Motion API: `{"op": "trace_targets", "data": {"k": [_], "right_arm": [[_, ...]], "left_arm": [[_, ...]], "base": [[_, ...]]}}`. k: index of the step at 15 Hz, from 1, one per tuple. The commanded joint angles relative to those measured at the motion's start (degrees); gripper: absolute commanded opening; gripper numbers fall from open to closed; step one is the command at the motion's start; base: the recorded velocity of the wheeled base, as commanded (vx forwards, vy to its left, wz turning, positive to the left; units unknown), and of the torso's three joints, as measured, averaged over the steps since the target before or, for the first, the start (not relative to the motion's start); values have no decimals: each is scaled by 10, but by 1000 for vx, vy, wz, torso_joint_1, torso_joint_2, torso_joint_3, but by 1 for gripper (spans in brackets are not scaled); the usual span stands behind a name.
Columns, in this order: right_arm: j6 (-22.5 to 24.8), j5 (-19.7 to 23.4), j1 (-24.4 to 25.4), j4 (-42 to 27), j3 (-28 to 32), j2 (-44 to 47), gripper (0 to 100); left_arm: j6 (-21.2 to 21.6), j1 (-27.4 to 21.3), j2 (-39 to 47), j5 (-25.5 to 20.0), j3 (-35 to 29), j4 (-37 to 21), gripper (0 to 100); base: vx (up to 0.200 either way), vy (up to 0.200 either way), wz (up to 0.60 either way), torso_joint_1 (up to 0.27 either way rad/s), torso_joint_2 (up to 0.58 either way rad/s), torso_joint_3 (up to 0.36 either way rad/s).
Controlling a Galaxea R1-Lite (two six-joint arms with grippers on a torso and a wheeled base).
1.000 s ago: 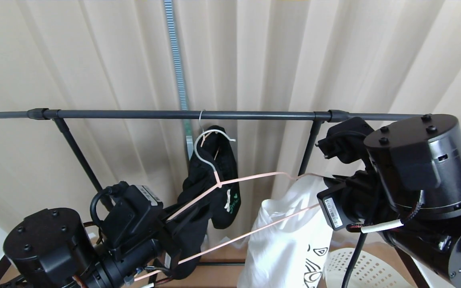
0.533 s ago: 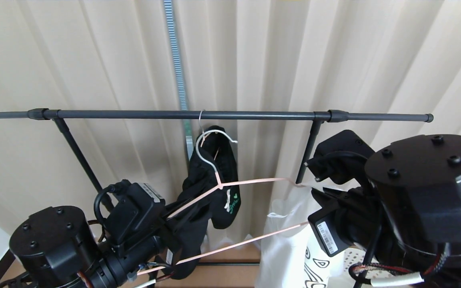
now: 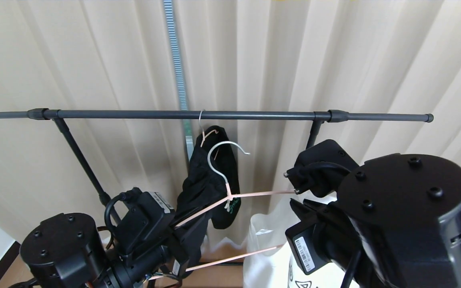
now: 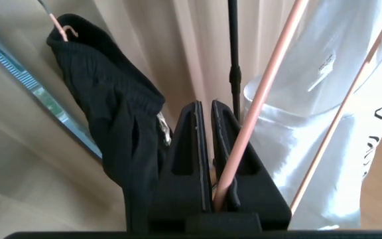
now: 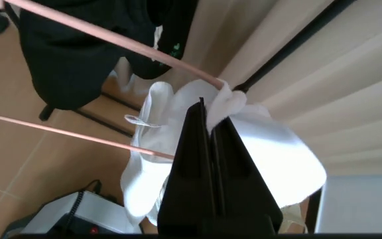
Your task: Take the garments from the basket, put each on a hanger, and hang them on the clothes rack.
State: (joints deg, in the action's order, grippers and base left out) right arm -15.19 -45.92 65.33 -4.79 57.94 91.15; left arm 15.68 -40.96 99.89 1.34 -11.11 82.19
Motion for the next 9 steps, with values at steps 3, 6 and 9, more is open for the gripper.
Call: {"op": "trace_targets", "data": {"k": [3, 6, 9], "right_arm": [[-53, 36, 31, 0, 30, 24, 0], [-92, 61, 38, 0, 55, 36, 0], [-146, 102, 57, 0, 80, 48, 0]], "left_arm": [[-3, -11, 9, -1, 3, 0, 0], [-4, -19, 9, -2, 5, 0, 0], [-4, -28, 9, -2, 5, 0, 0]], "base": [[0, 0, 0, 0, 0, 0], [0, 0, 0, 0, 0, 0], [0, 0, 0, 0, 0, 0]]}}
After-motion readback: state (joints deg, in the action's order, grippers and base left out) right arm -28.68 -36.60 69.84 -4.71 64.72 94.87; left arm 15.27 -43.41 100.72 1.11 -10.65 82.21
